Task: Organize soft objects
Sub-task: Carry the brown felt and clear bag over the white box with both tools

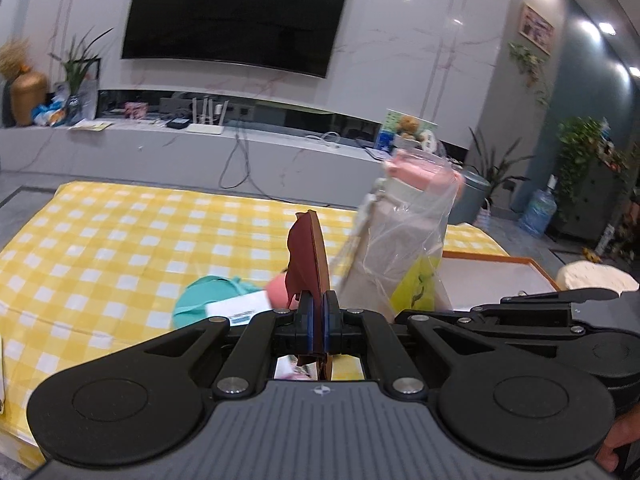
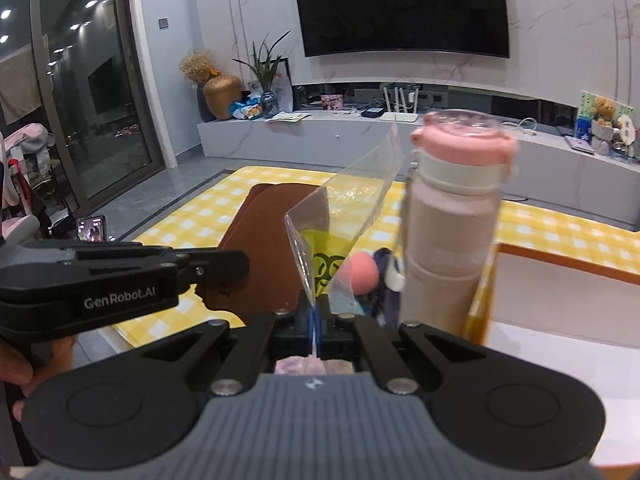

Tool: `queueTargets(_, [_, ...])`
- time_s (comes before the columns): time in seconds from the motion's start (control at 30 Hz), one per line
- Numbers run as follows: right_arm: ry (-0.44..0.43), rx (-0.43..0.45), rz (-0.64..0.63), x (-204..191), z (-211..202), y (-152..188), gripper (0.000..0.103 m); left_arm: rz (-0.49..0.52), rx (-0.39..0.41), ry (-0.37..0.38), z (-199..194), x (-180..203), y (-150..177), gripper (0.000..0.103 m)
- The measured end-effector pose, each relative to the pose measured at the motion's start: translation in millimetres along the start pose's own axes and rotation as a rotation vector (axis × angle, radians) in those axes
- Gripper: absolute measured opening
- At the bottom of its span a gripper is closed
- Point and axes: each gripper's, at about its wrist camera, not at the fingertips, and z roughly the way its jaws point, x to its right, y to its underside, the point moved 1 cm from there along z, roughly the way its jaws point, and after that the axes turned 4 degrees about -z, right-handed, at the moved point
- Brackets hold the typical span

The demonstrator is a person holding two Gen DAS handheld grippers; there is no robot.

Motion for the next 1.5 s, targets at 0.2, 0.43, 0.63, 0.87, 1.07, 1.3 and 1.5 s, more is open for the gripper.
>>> queueTargets(0.2, [0.074,0.012,0.028,27,-28,16,0.0,0.062,-0.013,0.046,-1,25,4,0.004])
queueTargets(0.43, [0.172,0.021,0.085,67,-59,29,0.0,0.127,-0.036,0.129,9,59,5,0.004])
queueTargets(0.63, [0.242,0.021,0.096,102,-79,35,0.0,0.162,-0.045,0.216,21,97,3,0.004])
queueTargets(0.87, [0.296,-0.022,0.078,146,-86,37,0.0,0.227,-0.049,0.294,51,140,-6,0.004])
queueTargets(1.07, [0.354,-0.131,0.074,190,-77,42,0.0,0.251,-0.1,0.335,89,173,-9,0.004])
queueTargets(1.3, [0.334,-0.324,0.169,251,-62,62,0.0,0.189,-0.243,0.395,140,198,0,0.004])
queueTargets(1.5, [0.32,-0.465,0.189,280,-43,86,0.0,0.155,-0.376,0.415,180,216,19,0.004])
